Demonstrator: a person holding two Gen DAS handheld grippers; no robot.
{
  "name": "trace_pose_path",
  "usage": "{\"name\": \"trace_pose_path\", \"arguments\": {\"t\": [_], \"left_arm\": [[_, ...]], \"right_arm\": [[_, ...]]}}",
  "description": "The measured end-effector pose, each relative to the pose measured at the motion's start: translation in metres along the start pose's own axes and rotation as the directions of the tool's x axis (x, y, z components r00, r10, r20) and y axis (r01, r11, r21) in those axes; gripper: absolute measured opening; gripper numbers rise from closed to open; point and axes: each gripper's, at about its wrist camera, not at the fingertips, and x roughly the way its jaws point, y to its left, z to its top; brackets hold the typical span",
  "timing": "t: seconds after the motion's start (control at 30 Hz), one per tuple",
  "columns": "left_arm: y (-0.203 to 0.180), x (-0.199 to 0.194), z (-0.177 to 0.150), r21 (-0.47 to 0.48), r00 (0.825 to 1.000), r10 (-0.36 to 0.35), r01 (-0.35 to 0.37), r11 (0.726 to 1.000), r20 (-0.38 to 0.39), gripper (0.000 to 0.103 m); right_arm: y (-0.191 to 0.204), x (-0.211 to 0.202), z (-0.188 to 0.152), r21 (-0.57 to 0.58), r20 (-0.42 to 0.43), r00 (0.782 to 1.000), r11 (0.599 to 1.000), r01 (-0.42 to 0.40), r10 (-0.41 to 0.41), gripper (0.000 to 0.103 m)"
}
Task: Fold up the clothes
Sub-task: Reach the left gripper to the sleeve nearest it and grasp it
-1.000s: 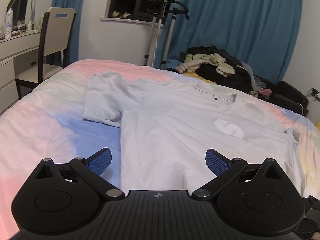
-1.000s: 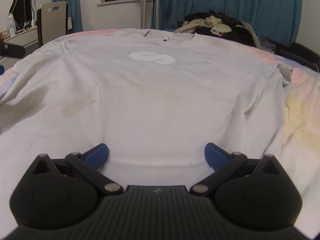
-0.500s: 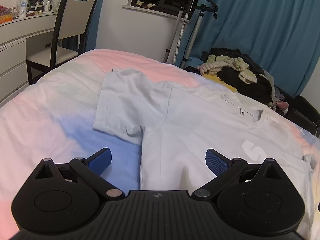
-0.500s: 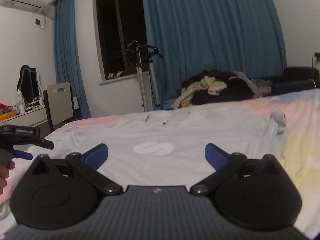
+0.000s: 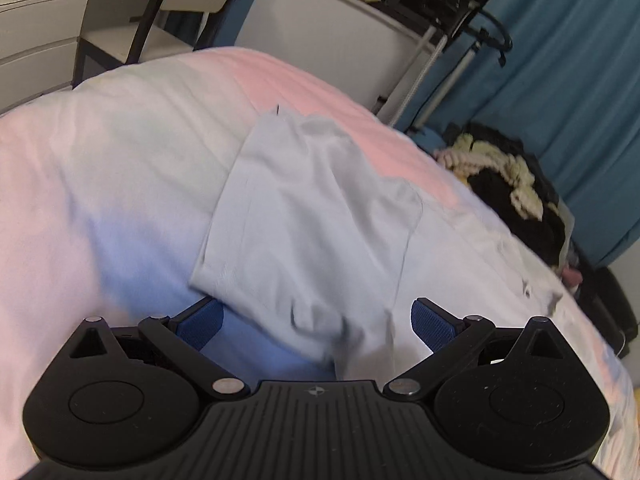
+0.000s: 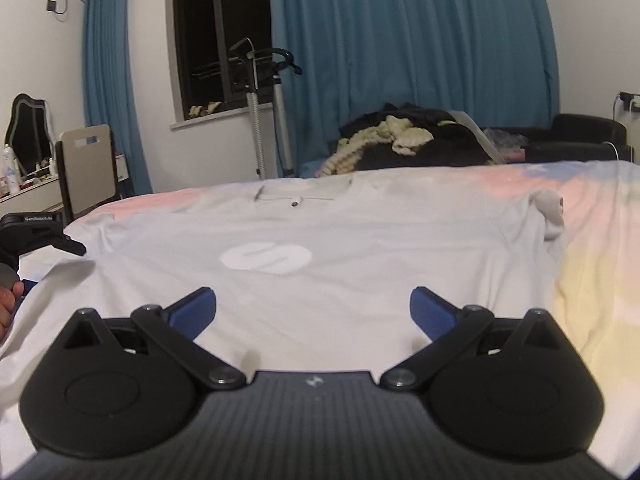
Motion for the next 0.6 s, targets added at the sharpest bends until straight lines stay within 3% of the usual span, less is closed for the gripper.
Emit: {"name": "trace_pose_path", "arguments": {"t": [0.27, 0.47, 0.6], "left_arm": [[0.012, 0.014, 0.012, -0.068, 0.996, -0.085, 0.087, 0.994, 0.037, 0.102], [0.027, 0.025, 0.026, -0.188, 0.978, -0.197, 0.208, 0.96, 0.073, 0.102], [0.026, 0.038, 0.035, -0.203, 0.984, -0.158, 0.173, 0.964, 0.086, 0.095]], "right_arm": [[-0.002, 0.015, -0.007, 0.019, -0.048, 0.999, 1.0, 0.001, 0.0, 0.103], [-0.006, 0.02, -0.01, 0.058, -0.071, 0.997, 0.998, -0.005, 0.009, 0.103], [-0.008, 0.024, -0.012, 0.077, -0.087, 0.996, 0.997, -0.007, 0.013, 0.103]]}}
